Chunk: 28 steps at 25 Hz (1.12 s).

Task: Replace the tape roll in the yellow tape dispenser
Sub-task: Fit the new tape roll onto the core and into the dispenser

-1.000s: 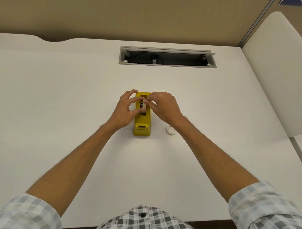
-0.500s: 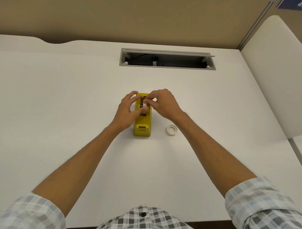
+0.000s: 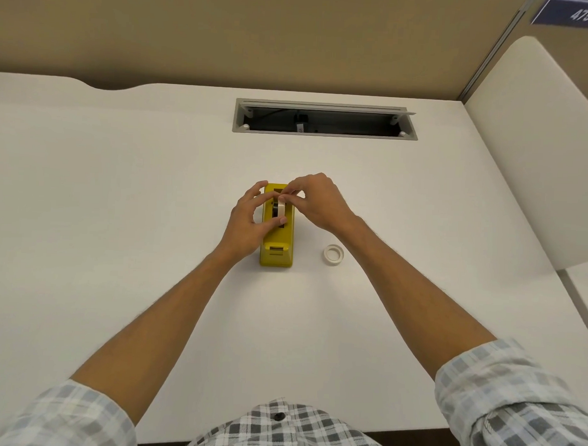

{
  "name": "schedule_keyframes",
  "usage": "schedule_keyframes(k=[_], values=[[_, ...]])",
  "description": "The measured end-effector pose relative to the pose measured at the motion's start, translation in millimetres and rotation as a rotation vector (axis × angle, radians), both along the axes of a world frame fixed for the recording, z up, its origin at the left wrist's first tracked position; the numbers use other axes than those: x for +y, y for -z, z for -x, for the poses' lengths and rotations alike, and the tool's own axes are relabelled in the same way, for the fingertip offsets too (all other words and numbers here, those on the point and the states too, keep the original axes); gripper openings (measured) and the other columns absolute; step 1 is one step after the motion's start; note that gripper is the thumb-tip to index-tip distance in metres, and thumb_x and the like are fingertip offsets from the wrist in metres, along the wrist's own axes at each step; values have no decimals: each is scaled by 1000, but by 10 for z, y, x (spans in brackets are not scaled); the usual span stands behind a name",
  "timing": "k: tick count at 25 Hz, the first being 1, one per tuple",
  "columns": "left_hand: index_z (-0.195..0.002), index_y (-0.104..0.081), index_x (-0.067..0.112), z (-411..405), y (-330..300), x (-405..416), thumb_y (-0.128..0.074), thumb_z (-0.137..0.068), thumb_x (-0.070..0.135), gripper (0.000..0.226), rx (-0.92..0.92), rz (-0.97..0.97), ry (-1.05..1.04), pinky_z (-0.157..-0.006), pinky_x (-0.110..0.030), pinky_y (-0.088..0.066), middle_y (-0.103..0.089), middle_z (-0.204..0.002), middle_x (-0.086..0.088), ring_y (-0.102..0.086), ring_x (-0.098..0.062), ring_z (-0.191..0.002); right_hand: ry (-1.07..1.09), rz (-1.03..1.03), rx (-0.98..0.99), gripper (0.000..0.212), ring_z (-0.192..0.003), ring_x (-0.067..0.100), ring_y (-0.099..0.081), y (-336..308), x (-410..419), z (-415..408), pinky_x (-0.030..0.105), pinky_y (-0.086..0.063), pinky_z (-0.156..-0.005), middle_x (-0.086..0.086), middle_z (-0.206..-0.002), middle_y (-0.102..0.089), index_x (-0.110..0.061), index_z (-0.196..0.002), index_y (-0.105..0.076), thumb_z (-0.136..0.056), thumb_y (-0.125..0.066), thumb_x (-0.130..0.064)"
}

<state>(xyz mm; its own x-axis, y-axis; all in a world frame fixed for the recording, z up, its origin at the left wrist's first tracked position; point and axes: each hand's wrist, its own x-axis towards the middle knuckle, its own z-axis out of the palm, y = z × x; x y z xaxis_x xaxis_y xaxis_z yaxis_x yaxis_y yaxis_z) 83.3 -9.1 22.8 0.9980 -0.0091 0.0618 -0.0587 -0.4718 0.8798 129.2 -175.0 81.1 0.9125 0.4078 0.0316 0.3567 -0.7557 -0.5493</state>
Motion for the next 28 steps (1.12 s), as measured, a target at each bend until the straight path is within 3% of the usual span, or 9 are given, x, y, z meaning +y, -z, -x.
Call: schedule_keyframes(k=[4,9,20,28], values=[[-124,-56,37,-41,-35,-5,-75,-79,38,49,10,-36,0,-108,-44,-38,-37,-150,9,-36,-17,-136,3,-23,32,23,-93,18,-68,-10,10,-22,29,-51,-82,6,-102,-75,-13,-105,-76,-92,-68,-29],[-129,-59,27,-89,-51,8,-57,-92,43,40,46,-113,17,-112,-44,-30,-33,-153,8,-26,-16,-141,3,-25,24,23,-93,19,-67,21,-5,-13,26,-49,-80,7,-103,-75,-12,-105,-76,-92,-66,-28],[-121,-61,30,-77,-89,54,-75,-79,36,45,63,-49,29,-109,-49,-36,-38,-151,7,-35,-18,-138,7,11,15,25,-93,18,-66,19,23,-48,24,-45,-76,6,-104,-75,-12,-106,-75,-94,-65,-31],[-124,-62,26,-85,-116,44,-65,-87,39,39,90,-67,19,-111,-53,-33,-36,-152,6,-32,-19,-140,3,10,16,25,-94,18,-66,10,14,-7,23,-43,-76,6,-106,-74,-13,-107,-75,-93,-65,-32]])
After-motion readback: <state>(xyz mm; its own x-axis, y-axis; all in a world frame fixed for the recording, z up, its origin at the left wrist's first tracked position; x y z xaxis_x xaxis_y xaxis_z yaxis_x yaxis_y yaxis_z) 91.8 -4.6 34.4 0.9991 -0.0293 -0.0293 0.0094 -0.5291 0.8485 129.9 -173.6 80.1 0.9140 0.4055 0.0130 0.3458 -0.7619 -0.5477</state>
